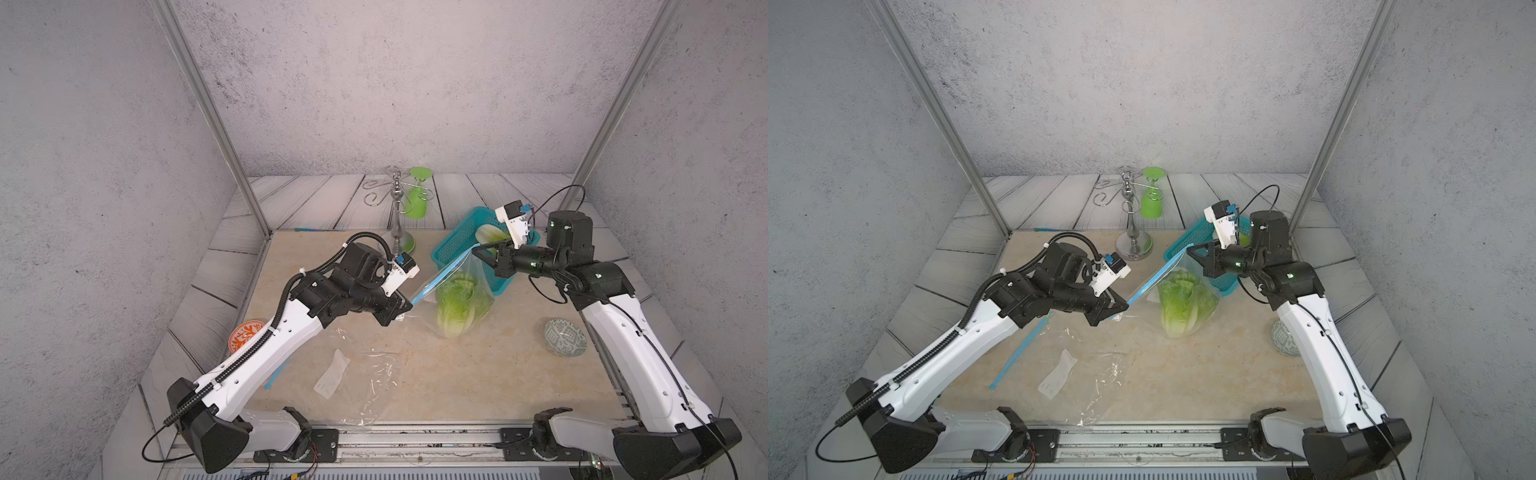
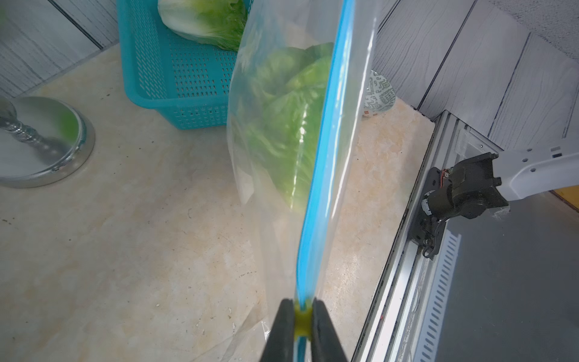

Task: Put the chinese cabbages into a zipper bag and zip it
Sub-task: Zip the zipper on the zipper food storage bag, then place the zipper food storage bag at the center of the board.

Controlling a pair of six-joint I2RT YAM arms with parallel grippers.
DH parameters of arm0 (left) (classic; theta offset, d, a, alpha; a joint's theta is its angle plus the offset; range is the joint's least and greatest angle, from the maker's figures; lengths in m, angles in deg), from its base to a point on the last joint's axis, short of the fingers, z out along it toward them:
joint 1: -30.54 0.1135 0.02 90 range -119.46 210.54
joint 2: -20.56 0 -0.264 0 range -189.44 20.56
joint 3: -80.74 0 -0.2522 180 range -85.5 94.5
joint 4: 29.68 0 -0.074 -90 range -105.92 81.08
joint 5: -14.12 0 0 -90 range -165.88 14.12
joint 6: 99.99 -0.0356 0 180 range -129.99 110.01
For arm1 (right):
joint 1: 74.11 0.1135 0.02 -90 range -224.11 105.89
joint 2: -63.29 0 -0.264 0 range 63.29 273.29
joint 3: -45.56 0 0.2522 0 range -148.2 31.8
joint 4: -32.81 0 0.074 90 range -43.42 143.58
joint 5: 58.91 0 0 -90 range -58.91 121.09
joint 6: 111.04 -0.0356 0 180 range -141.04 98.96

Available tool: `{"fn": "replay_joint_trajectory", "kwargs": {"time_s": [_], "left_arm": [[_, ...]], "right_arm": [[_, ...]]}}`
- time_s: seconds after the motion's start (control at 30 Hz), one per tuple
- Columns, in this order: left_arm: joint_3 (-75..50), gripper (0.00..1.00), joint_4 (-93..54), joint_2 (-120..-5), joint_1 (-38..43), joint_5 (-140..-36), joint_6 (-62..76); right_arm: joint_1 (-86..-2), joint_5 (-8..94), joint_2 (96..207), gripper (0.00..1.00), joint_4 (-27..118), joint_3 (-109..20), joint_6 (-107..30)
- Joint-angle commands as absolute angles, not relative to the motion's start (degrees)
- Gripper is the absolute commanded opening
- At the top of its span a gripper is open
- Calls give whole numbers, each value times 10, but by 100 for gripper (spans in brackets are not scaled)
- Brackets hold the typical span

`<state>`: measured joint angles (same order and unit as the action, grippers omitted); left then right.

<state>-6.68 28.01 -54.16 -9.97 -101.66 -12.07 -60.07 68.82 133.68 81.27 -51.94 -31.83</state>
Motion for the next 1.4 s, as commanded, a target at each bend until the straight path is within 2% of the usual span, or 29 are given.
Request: {"fn": "replay_joint_trajectory", "kwargs": {"time_s": [0.0,0.6,0.67,0.77,0.9,1.07,1.17,1.23,1.3,1.37], "left_arm": [[-82,0,355,-536,-94,-1015,-111],[-79,0,371,-525,-94,-1038,-115],[-67,9,351,-522,-94,-1074,-99],[-68,28,298,-516,-96,-1130,-63],[-86,44,284,-522,-96,-1088,-73],[-48,53,245,-561,-96,-1056,-78],[-27,52,237,-588,-96,-1055,-77],[-18,48,225,-600,-96,-1062,-81],[-4,37,223,-612,-96,-1073,-76],[9,16,227,-619,-96,-1090,-58]], "right_arm": [[-619,657,1325,0,746,-554,-333],[-622,649,1316,0,772,-553,-329],[-619,668,1320,0,764,-539,-352],[-587,690,1329,0,758,-519,-388],[-555,680,1320,0,752,-520,-386],[-552,742,1329,0,727,-502,-415],[-551,747,1333,0,729,-494,-417],[-551,748,1333,1,718,-486,-423],[-551,749,1339,1,710,-487,-429],[-551,750,1348,3,708,-494,-433]]}}
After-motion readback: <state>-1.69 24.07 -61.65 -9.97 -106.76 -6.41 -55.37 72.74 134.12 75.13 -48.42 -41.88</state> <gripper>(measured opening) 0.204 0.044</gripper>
